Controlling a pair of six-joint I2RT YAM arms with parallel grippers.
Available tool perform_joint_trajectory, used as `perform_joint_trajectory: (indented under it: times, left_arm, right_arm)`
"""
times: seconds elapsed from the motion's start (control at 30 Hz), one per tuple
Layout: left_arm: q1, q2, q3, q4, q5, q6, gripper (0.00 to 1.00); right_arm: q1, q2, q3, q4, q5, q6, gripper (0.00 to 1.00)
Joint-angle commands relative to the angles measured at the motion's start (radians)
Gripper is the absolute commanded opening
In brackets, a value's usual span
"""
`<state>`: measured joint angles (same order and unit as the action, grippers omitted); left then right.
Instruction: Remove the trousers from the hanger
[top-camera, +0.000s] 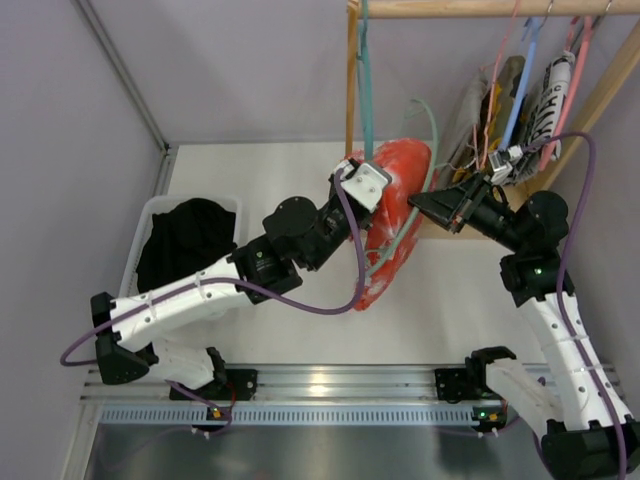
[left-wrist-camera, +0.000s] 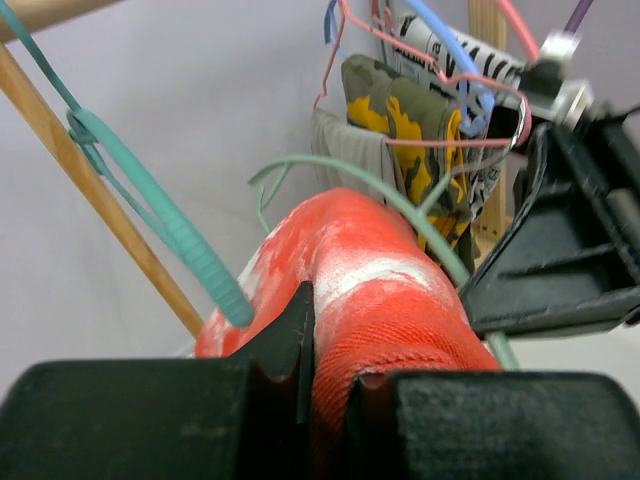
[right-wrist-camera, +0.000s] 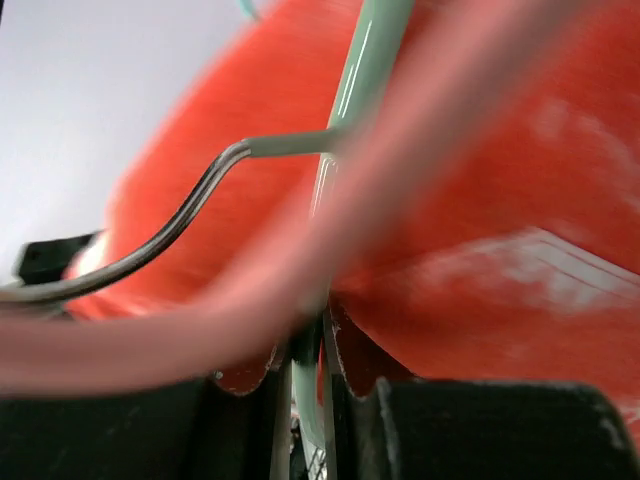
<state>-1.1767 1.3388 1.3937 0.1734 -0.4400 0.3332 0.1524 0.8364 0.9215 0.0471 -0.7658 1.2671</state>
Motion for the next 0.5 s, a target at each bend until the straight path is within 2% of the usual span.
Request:
perform_joint_trajectory:
  times: [0.0, 0.17, 0.33, 0.47]
  left_arm:
    - [-0.008, -0.038, 0.171, 0.224, 0.061, -0.062, 0.0]
    - [-0.008, -0.018, 0.221, 0.207, 0.063, -0.077, 0.0]
    - [-0.008, -0.009, 0.255, 0.204, 0.079, -0.076, 0.0]
    - [-0.009, 0.019, 0.356, 0.155, 0.089, -0.108, 0.0]
  right_arm:
    - [-0.017, -0.003, -0.058, 0.069, -0.006, -0.097, 0.0]
    - [-0.025, -0.005, -0.16, 0.043, -0.007, -0.14, 0.0]
    - [-0.027, 0.0, -0.233, -0.015, 0.02, -0.25, 0.0]
    - [-0.027, 0.009, -0.3, -0.036, 0.046, -0.33, 0.0]
